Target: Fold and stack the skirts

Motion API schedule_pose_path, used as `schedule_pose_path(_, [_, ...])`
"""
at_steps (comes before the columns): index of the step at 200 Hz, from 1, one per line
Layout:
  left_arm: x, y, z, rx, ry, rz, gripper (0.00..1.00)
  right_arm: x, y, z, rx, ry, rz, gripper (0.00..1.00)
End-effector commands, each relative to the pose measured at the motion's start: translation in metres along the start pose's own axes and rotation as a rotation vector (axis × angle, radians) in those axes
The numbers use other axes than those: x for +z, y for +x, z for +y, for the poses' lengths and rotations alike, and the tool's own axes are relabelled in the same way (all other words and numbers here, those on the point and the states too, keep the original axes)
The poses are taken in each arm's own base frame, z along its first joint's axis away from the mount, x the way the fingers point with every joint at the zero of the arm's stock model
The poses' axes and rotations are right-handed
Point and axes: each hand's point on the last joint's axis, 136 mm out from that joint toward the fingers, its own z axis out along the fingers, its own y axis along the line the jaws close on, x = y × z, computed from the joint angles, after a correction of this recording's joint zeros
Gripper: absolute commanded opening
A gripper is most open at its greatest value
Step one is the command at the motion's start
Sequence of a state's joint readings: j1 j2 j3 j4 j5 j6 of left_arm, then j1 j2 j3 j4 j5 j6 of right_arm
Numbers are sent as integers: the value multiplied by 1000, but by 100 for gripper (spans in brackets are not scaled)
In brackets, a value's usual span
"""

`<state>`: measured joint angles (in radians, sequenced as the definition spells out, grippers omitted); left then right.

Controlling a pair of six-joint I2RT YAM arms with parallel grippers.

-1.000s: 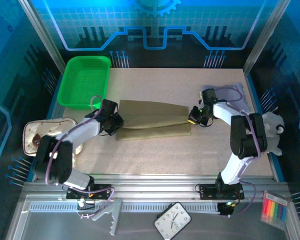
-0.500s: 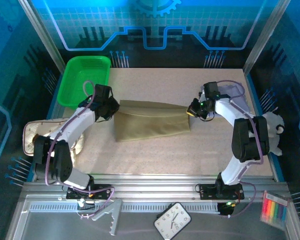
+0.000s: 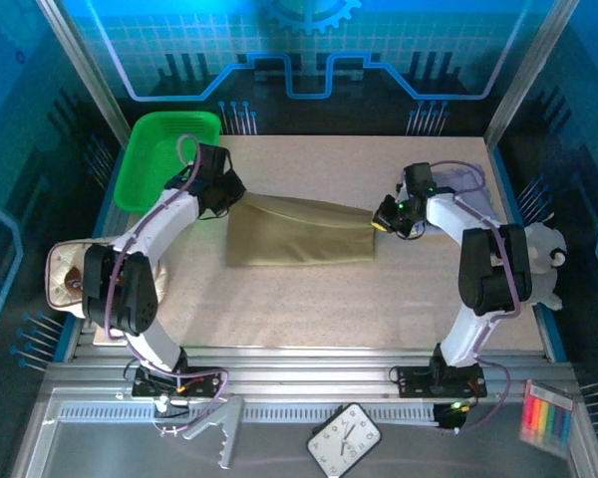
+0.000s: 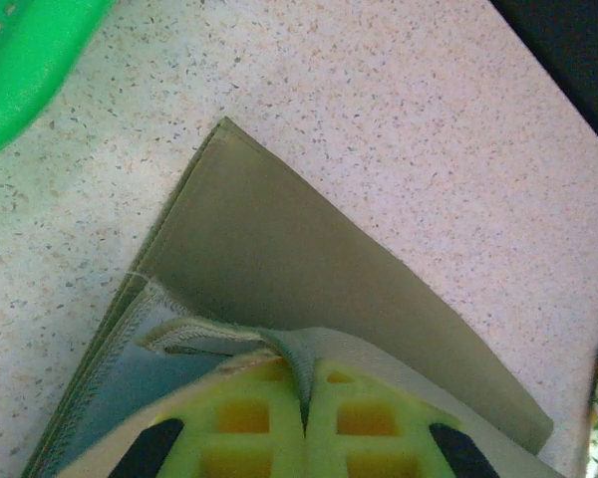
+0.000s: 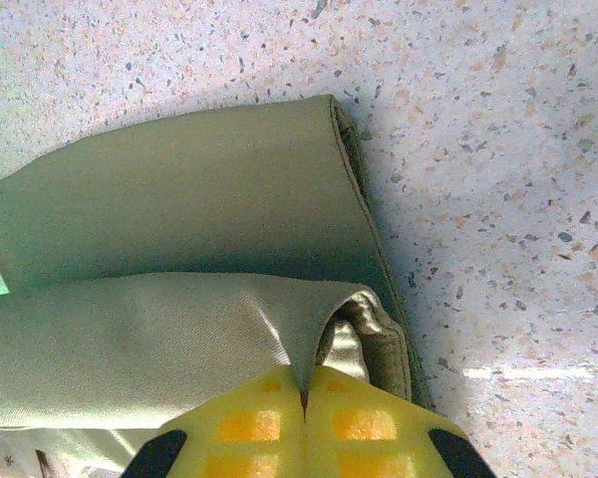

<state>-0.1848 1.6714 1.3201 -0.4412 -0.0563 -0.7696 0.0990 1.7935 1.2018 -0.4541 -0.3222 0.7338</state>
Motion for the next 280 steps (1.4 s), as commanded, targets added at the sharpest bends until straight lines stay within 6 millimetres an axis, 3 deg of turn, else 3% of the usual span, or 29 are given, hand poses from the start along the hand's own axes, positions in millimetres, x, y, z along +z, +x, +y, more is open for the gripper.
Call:
schedule_pose_path(1, [1,-12,-1,39,-9,-14,0,-3,-16,-6,32,12,-33,0])
schedule_pose_path(36, [4,-25,-8,74,-22,-45,0,-2,-17,-6,36,5,-33,0])
schedule_pose_path(78, [41,-27,3,72,-83,-14,0,7,-26,4,26,-60,-16,2])
schedule_pose_path(110, [75,-41,-11,72,-60,19,9,10,-55,26,-6,-194,-60,6])
schedule_pose_path(120, [85,-44,-18,82,-49,27,19,10,-64,36,-25,-249,-67,11])
schedule_pose_path(133, [92,-49,-24,80,-45,33,39,8,-72,44,-52,-275,-86,22])
schedule_pose_path(151, [87,-50,-31,69,-24,42,71,-1,-76,47,-81,-264,-125,48])
schedule_pose_path(161, [80,-45,-36,60,9,59,86,-10,-75,46,-97,-240,-155,80])
schedule_pose_path(170, [73,-38,-42,52,53,77,95,-15,-71,47,-112,-219,-171,100])
schedule_pose_path(192, [64,-12,-53,59,126,141,99,-20,-50,61,-181,-203,-157,100])
schedule_pose_path(221, [83,13,-63,9,198,240,99,8,-29,88,-233,-253,-71,100])
schedule_pose_path(253, [113,16,-75,-32,248,273,99,49,-40,102,-215,-244,-58,100])
schedule_pose_path(265, [127,15,-65,-40,204,256,99,61,-47,100,-200,-227,-67,100])
schedule_pose_path(280, [143,16,-41,-61,96,234,99,75,-54,80,-155,-135,-92,100])
